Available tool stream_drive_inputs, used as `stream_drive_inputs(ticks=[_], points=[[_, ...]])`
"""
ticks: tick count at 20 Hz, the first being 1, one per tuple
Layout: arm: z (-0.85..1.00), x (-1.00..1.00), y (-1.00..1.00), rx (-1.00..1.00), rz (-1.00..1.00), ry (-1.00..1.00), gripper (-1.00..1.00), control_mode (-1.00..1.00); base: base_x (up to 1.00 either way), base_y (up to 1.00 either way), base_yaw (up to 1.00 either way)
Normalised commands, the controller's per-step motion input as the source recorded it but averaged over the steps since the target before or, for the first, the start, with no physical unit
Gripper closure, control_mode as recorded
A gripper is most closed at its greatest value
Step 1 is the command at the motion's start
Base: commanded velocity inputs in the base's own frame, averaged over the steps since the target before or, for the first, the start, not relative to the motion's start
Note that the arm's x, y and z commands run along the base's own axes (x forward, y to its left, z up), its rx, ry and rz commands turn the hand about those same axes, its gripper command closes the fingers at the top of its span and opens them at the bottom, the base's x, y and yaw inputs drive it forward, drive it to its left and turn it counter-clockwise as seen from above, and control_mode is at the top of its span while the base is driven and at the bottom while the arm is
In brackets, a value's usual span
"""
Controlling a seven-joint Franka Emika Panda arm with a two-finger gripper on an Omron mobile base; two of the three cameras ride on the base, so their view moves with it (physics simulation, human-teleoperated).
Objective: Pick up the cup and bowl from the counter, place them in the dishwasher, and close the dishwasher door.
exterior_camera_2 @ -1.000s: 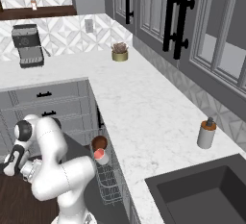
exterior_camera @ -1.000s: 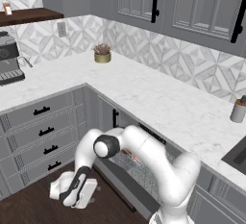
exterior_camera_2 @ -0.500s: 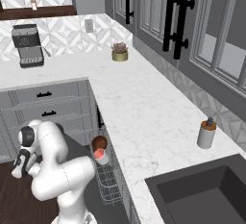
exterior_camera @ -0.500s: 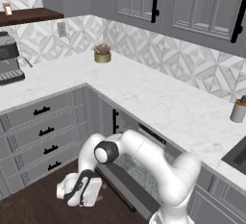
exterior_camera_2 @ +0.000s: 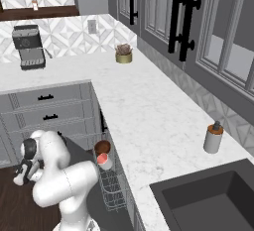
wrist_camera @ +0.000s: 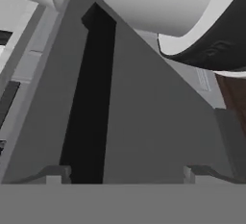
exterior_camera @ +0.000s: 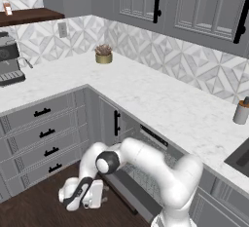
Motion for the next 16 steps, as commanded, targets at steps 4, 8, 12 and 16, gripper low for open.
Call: stream_drive_inputs(ticks=[4,8,12,16], points=[[-0.08,0.24,-0.94,-0.18,-0.01,0.01,-1.00,-1.00,0.00,0.00,0.00],[-0.19,0.47,-1.00,-0.12,0.00,0.00,-1.00,-1.00,0.00,0.00,0.00],[-0.23,0.68,-1.00,-0.03,0.04,0.01,-1.00,-1.00,0.00,0.00,0.00],[-0.47,1.00,-1.00,0.00,0.09,0.05,-1.00,-1.00,0.00,0.00,0.00]])
